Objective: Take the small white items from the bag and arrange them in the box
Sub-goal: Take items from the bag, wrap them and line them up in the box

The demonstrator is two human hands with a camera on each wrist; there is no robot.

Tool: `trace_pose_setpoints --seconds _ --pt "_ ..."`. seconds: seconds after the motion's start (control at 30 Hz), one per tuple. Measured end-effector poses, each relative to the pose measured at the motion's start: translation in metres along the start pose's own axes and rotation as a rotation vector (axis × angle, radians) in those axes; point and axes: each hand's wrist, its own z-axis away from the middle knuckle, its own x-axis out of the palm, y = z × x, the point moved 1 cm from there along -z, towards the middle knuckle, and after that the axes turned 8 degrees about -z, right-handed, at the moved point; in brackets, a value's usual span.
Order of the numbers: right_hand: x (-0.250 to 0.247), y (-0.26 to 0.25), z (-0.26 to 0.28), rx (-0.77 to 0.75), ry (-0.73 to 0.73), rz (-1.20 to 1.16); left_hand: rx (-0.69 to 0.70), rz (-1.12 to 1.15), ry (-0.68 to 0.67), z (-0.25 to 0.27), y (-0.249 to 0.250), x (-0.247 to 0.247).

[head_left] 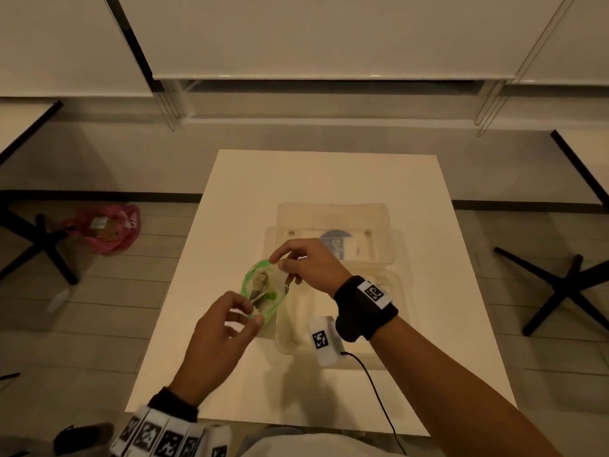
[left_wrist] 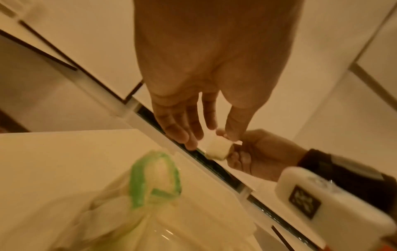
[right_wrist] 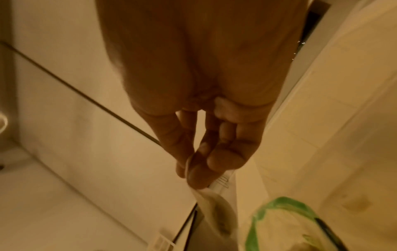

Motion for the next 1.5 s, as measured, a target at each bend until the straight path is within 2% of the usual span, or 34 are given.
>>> trace_pose_setpoints --seconds 0.17,0.33,0.5,0.7,0.8,0.9,1.23,1.5 --pt "-0.008 -0.018 0.028 0.064 0.046 -0.164 0.086 -0.005 0.095 -0.011 0.026 0.031" --pt "-0.009 -0.022 0.045 0.062 0.122 -0.188 0.125 0.016 0.185 -0.014 0.043 0.047" --pt "-0.011 -0.025 0.054 0.030 0.145 -0.183 0.165 0.030 0.205 -0.014 0.052 0.054" --pt "-0.031 -0.018 0.066 0.013 0.285 -0.250 0.028 0.273 0.104 -0.019 0.054 0.046" --pt "-0.035 -0.007 0.075 0.025 0.228 -0.223 0.033 0.312 0.050 -0.019 0.058 0.041" --pt "-0.032 -0.002 0.083 0.024 0.171 -0.215 0.038 0.305 -0.002 -0.020 0.059 0.039" --pt "-0.026 0.005 0.088 0.022 0.196 -0.288 0.107 0.231 -0.083 -0.019 0.063 0.037" --pt "-0.023 0.006 0.087 -0.050 0.270 -0.342 0.133 0.188 -0.061 -0.021 0.064 0.036"
